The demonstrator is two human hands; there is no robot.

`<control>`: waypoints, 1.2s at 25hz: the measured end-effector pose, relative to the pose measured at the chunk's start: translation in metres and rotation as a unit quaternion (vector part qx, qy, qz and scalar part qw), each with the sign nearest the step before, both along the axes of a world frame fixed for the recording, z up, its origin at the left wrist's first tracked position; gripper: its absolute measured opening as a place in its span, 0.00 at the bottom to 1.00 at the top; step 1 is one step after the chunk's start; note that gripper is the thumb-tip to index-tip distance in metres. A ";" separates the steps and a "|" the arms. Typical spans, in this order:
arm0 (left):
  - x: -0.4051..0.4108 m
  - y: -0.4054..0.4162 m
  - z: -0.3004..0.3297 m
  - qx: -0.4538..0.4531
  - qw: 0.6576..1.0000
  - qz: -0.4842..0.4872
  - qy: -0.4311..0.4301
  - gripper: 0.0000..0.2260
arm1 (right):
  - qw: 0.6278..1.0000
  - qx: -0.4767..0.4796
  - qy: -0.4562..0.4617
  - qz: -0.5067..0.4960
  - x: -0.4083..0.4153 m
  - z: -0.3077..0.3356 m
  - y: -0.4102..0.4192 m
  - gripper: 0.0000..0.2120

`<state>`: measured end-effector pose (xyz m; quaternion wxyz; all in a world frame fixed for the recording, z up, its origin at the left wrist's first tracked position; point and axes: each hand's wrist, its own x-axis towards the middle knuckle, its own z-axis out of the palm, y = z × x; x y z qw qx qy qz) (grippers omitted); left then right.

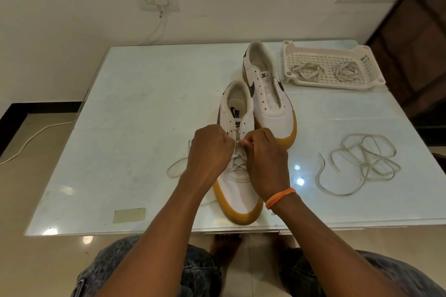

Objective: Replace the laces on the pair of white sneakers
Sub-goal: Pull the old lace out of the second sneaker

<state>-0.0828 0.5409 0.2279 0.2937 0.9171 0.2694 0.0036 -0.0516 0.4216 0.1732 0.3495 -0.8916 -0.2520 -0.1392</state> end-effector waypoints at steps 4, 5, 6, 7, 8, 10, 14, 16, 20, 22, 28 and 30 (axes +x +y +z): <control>-0.002 -0.001 0.001 0.006 1.000 0.010 -0.011 0.07 | 0.993 0.028 0.110 -0.017 0.000 0.004 0.000 0.06; -0.003 -0.003 0.002 0.029 0.999 0.018 -0.027 0.10 | 0.991 0.029 0.128 -0.023 0.001 0.005 -0.001 0.06; -0.005 -0.003 0.003 0.055 0.997 0.023 -0.046 0.11 | 0.990 0.032 0.137 -0.026 0.002 0.005 -0.002 0.06; -0.006 -0.002 0.006 0.072 0.995 0.021 -0.063 0.10 | 0.989 0.036 0.138 -0.025 0.003 0.005 -0.002 0.06; -0.006 0.000 0.008 0.071 0.995 0.015 -0.071 0.08 | 0.990 0.038 0.131 -0.023 0.004 0.005 -0.003 0.06; -0.006 0.004 0.011 0.049 0.997 0.007 -0.067 0.05 | 0.993 0.037 0.111 -0.020 0.004 0.004 -0.003 0.05; -0.007 -0.002 0.009 0.063 0.996 -0.001 -0.067 0.05 | 0.997 0.030 0.071 -0.012 0.003 0.004 -0.001 0.03; -0.005 -0.005 0.004 0.081 0.996 -0.010 -0.048 0.08 | 0.998 0.034 0.054 -0.004 0.003 0.004 -0.001 0.05; -0.002 -0.007 0.000 0.108 0.994 -0.023 -0.005 0.10 | 0.998 0.048 0.038 0.027 0.002 0.004 0.000 0.08; -0.001 -0.010 0.001 0.133 0.990 -0.034 0.015 0.11 | 0.999 0.021 0.028 0.027 0.000 0.003 0.001 0.09; 0.001 -0.010 0.003 0.090 0.996 -0.009 0.022 0.10 | 0.999 0.004 0.040 0.010 0.001 0.006 0.001 0.12; -0.001 0.000 0.004 0.004 1.000 0.026 0.004 0.10 | 0.999 0.004 0.051 0.002 0.001 0.007 -0.001 0.13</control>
